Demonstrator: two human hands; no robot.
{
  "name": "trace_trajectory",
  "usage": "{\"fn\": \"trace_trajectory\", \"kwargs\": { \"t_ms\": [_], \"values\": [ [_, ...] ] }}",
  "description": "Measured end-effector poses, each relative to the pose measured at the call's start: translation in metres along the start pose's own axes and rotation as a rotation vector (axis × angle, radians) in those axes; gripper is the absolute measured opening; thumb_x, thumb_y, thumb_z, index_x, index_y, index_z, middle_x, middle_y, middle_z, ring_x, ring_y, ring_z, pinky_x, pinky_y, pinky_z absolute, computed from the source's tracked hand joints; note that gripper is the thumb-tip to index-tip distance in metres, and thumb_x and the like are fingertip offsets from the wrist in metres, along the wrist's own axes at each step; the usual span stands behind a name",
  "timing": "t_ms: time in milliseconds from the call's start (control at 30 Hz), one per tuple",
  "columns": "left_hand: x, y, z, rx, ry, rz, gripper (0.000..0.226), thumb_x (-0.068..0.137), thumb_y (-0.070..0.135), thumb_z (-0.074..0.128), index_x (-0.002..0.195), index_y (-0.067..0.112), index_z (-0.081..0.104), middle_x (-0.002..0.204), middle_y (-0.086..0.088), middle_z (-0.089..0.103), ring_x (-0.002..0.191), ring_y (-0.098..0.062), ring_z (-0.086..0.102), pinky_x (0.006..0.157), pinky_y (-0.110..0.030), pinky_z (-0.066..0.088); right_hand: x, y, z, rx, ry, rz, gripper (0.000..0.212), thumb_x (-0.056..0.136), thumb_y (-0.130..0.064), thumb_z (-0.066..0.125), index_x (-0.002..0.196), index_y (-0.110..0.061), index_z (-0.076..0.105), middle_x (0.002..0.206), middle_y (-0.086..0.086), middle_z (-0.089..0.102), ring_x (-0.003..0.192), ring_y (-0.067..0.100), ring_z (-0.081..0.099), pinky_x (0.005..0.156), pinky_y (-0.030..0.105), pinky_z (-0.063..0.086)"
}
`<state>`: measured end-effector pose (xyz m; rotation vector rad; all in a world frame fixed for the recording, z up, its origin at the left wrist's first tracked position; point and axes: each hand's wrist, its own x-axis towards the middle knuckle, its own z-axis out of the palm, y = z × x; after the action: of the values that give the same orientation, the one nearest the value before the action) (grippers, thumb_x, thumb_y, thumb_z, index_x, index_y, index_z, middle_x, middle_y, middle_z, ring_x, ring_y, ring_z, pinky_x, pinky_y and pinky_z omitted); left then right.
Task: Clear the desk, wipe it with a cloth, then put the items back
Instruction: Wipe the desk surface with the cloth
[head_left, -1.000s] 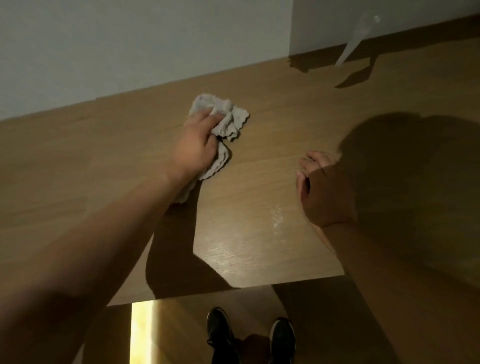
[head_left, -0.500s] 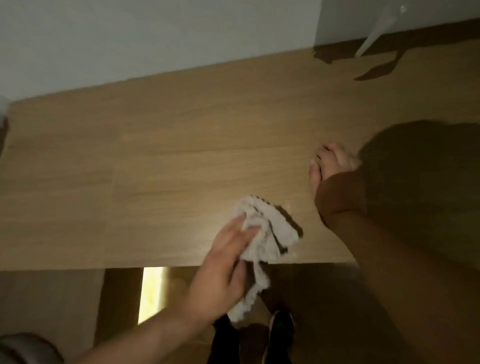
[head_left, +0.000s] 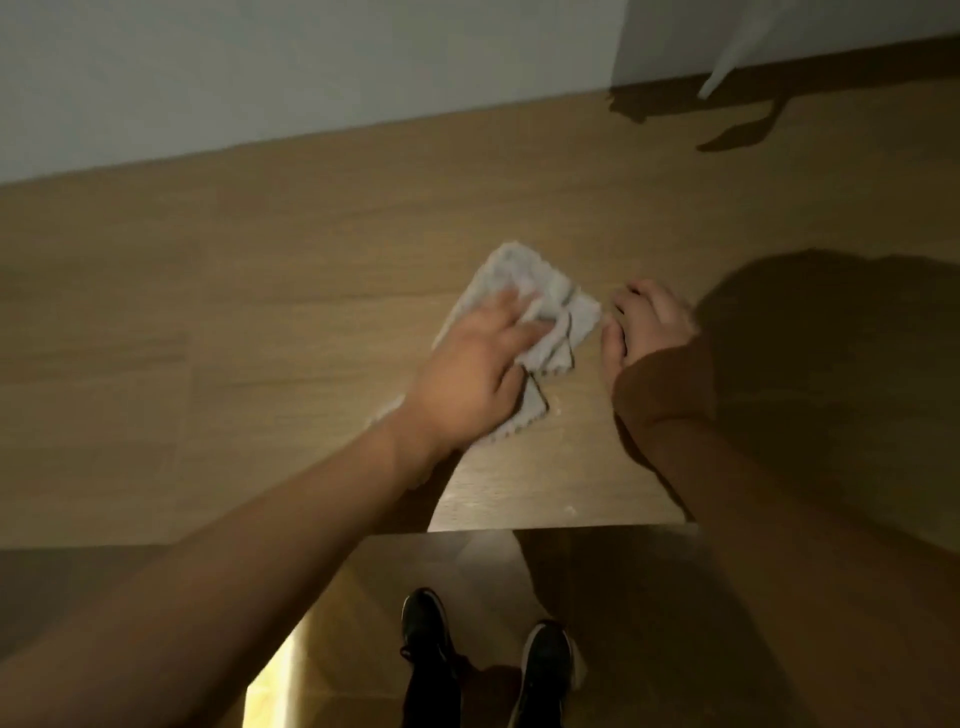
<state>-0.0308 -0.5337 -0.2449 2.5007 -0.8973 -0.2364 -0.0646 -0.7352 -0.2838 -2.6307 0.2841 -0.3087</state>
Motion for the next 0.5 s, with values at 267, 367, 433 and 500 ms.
{"fn": "trace_trajectory", "kwargs": {
  "t_ms": [267,367,433,500],
  "values": [
    [-0.019,0.009,0.0,-0.071,-0.057,-0.053,0.052,0.093,0.016,0.044,0.142,0.005,0.053,0.147,-0.024,0.047,0.141,-0.036,0.039,0.121,-0.04,0.025,-0.004,0.001,-0.02,0.201,-0.078,0.102,0.036,0.102,-0.02,0.048,0.135,-0.008,0.058,0.144,0.01,0.051,0.135,0.026,0.042,0.114,0.032,0.028],
    [0.021,-0.002,-0.002,-0.047,0.116,-0.258,0.053,0.095,0.015,0.045,0.148,0.008,0.047,0.154,-0.023,0.039,0.145,-0.037,0.032,0.123,-0.042,0.021,-0.01,0.02,-0.041,0.279,-0.019,0.163,0.037,0.102,-0.024,0.05,0.138,-0.013,0.056,0.145,0.006,0.051,0.134,0.02,0.043,0.107,0.024,0.027],
    [0.043,-0.009,-0.002,0.0,0.167,-0.289,0.051,0.096,0.014,0.048,0.147,0.007,0.048,0.156,-0.022,0.036,0.147,-0.037,0.028,0.122,-0.04,0.018,-0.017,0.043,-0.059,0.225,-0.021,0.122,0.038,0.102,-0.024,0.052,0.137,-0.011,0.056,0.144,0.009,0.051,0.132,0.023,0.045,0.106,0.026,0.029],
    [0.059,-0.015,-0.002,0.049,0.181,-0.272,0.053,0.095,0.019,0.046,0.146,0.008,0.049,0.157,-0.022,0.036,0.148,-0.037,0.028,0.122,-0.042,0.019,-0.024,0.069,-0.074,0.109,-0.052,0.058,0.039,0.102,-0.021,0.052,0.136,-0.004,0.056,0.143,0.016,0.051,0.132,0.03,0.045,0.109,0.032,0.03]
  ]
}}
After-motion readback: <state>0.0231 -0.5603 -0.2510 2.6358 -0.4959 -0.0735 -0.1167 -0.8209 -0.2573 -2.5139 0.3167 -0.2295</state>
